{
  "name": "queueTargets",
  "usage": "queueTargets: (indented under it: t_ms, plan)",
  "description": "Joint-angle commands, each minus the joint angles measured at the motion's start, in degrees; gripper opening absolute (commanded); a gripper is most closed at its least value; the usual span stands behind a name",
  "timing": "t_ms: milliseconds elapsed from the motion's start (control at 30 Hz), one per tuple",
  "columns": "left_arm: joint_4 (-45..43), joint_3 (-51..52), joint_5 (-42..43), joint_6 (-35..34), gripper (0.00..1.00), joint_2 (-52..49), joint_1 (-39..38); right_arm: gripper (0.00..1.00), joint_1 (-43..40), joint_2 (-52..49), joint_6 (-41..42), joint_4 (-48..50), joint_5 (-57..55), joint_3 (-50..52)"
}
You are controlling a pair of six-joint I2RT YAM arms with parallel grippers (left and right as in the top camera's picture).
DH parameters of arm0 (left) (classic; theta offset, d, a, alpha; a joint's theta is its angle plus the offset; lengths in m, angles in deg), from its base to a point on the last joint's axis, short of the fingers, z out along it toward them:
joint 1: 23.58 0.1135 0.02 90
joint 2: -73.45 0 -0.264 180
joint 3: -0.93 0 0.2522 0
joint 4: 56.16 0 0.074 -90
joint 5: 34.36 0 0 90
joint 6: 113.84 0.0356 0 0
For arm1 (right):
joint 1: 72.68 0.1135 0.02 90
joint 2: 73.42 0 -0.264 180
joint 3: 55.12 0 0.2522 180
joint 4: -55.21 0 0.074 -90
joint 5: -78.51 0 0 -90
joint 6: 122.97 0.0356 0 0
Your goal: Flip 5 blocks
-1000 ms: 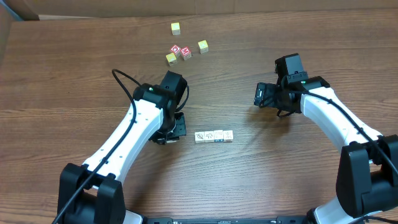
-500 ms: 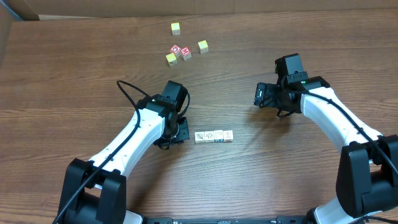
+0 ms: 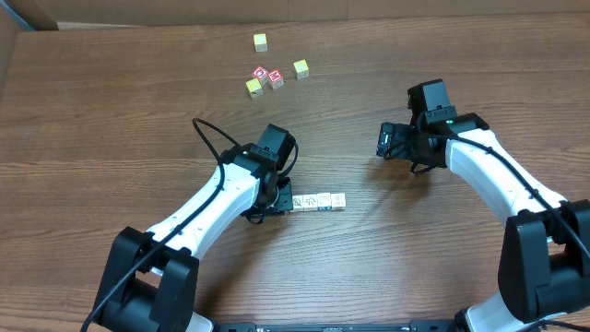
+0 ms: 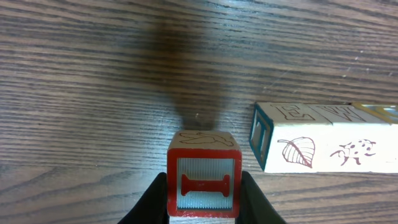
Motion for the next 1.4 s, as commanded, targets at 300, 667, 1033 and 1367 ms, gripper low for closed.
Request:
queueTargets:
  t_ms: [300, 667, 1033, 1367]
  plan:
    - [-0.2, 0.3, -0.9, -1.0, 0.38, -0.7, -0.1, 1.00, 0.0, 0.4, -0.4, 0.1, -0.5, -0.8]
    - [3.7, -3.1, -0.9, 0.0, 0.34, -0.7, 1.7, 1.00, 0.0, 0.4, -0.4, 0.2, -0.5, -0.8]
    - [13.4, -8.4, -0.4, 2.9, 0.04, -0.7, 2.5, 1.00, 0.0, 0.4, -0.4, 0.2, -0.5, -0.8]
    - [14.8, -4.5, 1.2, 2.8, 0.04, -0.7, -2.4, 1.00, 0.0, 0.4, -0.4, 0.1, -0.5, -0.8]
